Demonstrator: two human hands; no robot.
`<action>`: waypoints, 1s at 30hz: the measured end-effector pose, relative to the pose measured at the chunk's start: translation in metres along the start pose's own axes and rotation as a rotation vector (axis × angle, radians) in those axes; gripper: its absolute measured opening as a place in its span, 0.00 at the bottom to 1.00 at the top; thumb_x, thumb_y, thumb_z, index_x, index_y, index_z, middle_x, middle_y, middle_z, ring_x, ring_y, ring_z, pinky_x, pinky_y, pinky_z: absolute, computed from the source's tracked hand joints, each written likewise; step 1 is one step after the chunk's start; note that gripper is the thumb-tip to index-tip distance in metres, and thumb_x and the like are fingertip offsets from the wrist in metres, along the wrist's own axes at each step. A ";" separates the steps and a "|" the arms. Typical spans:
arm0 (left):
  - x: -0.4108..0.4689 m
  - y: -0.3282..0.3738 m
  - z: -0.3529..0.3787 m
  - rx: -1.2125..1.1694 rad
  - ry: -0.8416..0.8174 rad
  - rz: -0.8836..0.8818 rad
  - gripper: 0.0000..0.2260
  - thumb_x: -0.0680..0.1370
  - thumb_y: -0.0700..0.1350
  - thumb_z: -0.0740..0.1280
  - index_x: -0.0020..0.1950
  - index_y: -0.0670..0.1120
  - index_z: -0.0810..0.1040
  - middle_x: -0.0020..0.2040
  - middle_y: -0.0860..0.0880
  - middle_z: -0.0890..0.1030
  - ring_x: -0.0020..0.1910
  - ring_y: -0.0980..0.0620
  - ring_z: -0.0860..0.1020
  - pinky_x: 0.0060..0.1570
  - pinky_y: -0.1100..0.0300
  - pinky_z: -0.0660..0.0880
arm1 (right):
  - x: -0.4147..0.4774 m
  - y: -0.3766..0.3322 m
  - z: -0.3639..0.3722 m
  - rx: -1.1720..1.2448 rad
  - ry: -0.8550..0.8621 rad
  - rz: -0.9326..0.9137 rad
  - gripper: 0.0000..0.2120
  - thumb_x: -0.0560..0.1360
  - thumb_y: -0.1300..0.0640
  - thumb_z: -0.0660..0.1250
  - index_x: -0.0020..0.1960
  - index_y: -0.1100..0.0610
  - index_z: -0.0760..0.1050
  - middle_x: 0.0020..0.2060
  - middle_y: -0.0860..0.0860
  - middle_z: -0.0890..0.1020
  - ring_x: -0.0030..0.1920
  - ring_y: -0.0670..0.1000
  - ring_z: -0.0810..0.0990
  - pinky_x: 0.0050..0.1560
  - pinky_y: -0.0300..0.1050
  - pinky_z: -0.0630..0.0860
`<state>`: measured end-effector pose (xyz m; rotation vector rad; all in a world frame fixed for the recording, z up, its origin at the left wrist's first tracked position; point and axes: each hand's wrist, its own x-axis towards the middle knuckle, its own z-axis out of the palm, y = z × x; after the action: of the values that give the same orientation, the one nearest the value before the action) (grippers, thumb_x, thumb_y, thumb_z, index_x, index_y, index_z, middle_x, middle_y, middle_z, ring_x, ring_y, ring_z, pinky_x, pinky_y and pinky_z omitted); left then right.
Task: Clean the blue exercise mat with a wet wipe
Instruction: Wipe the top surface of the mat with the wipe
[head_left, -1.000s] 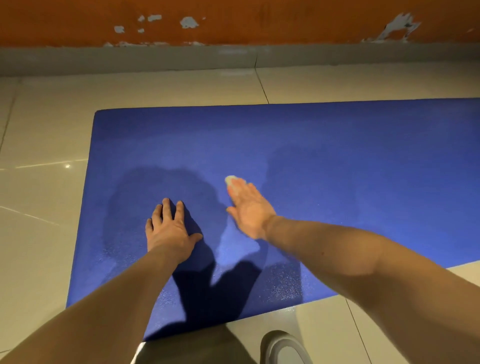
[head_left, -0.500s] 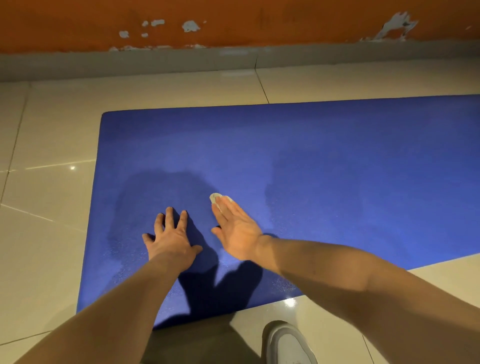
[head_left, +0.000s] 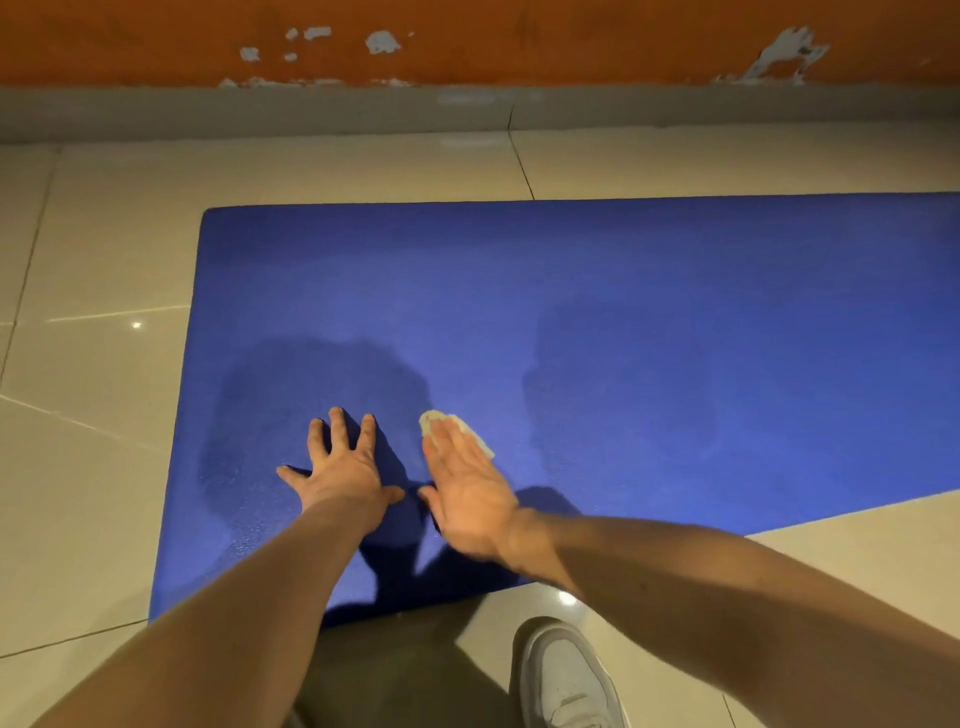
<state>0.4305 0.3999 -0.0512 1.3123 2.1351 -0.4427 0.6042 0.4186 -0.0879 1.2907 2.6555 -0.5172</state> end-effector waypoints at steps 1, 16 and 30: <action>0.000 0.000 0.000 -0.002 -0.003 -0.003 0.48 0.75 0.65 0.69 0.80 0.58 0.36 0.80 0.50 0.32 0.79 0.43 0.34 0.72 0.28 0.51 | -0.003 0.002 -0.001 0.059 -0.020 -0.045 0.34 0.86 0.48 0.51 0.81 0.61 0.36 0.79 0.54 0.34 0.79 0.54 0.31 0.80 0.51 0.34; 0.004 0.001 0.003 0.019 0.005 -0.019 0.47 0.76 0.63 0.69 0.80 0.61 0.37 0.80 0.51 0.31 0.79 0.43 0.35 0.72 0.29 0.51 | 0.031 0.010 0.006 -0.235 -0.023 0.028 0.32 0.85 0.49 0.42 0.79 0.67 0.32 0.79 0.61 0.33 0.79 0.62 0.31 0.79 0.58 0.39; -0.023 -0.022 0.016 0.049 0.064 0.063 0.39 0.80 0.62 0.63 0.82 0.58 0.42 0.81 0.51 0.38 0.80 0.45 0.40 0.75 0.39 0.54 | 0.021 -0.003 0.006 -0.236 -0.065 0.091 0.33 0.86 0.47 0.41 0.79 0.68 0.33 0.79 0.63 0.36 0.79 0.65 0.32 0.79 0.60 0.38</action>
<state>0.4234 0.3649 -0.0501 1.4347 2.1407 -0.4351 0.5889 0.4303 -0.0988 1.2924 2.5006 -0.2212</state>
